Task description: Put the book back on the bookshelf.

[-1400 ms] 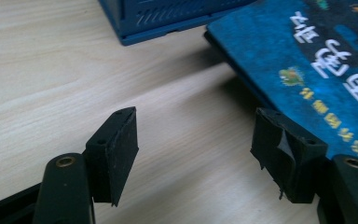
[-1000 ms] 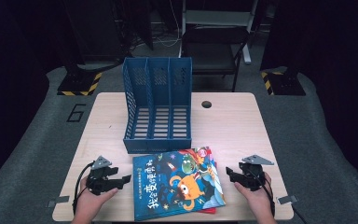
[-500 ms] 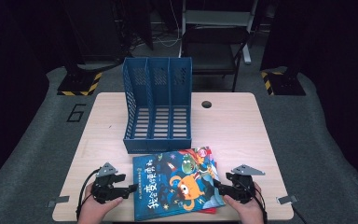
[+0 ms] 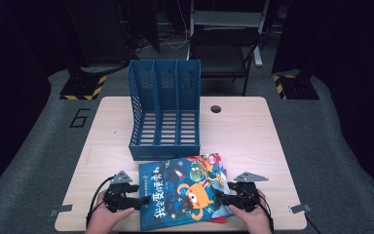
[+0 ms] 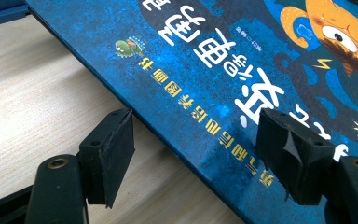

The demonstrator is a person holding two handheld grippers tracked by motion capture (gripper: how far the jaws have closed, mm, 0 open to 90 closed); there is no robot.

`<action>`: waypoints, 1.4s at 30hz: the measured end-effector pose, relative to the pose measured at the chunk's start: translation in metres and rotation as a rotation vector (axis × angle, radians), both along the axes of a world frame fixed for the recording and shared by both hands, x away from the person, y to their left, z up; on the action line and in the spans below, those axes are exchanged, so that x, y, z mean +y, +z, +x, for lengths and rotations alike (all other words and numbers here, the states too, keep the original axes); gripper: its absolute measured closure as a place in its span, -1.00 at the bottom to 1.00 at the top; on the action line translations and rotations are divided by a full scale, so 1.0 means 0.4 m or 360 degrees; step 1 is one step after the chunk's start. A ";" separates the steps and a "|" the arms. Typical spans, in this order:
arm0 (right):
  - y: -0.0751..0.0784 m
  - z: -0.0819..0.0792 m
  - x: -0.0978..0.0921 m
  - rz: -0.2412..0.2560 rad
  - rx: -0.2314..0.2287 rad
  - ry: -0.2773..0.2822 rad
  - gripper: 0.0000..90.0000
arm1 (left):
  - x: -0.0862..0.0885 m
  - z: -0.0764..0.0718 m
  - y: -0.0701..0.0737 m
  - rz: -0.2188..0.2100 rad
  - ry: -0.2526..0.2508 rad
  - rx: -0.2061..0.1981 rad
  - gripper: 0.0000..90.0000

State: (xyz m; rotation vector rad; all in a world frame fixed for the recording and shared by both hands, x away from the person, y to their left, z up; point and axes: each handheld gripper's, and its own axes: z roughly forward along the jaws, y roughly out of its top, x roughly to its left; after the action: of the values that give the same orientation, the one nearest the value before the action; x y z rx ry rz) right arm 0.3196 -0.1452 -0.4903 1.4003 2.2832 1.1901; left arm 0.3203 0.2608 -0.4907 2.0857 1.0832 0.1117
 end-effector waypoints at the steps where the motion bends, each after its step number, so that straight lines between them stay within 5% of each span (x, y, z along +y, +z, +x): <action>1: 0.001 -0.002 0.000 -0.0004 0.0006 0.0000 -0.16 | 0.000 0.000 0.000 -0.0002 0.0001 0.0001 -0.37; 15: 0.004 -0.022 -0.008 0.0028 0.0052 0.0001 -0.03 | 0.002 0.025 -0.001 -0.0018 0.0042 0.0005 -0.35; 24: 0.006 -0.028 -0.008 0.0033 0.0016 0.0025 0.02 | 0.003 0.054 -0.006 -0.0064 0.0094 -0.0023 -0.34; 36: 0.008 -0.034 -0.002 0.0020 -0.0010 0.0046 0.02 | 0.017 0.038 -0.009 -0.0119 0.0112 0.0060 -0.31; 42: 0.009 -0.034 0.018 -0.0025 -0.0029 0.0108 0.02 | 0.033 0.032 -0.008 -0.0096 0.0132 0.0038 -0.32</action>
State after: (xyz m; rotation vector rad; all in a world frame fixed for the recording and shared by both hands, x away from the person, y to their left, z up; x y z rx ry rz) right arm 0.3060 -0.1380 -0.4868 1.3110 2.3399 1.1966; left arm 0.3329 0.2741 -0.4940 1.9934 1.1739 0.0937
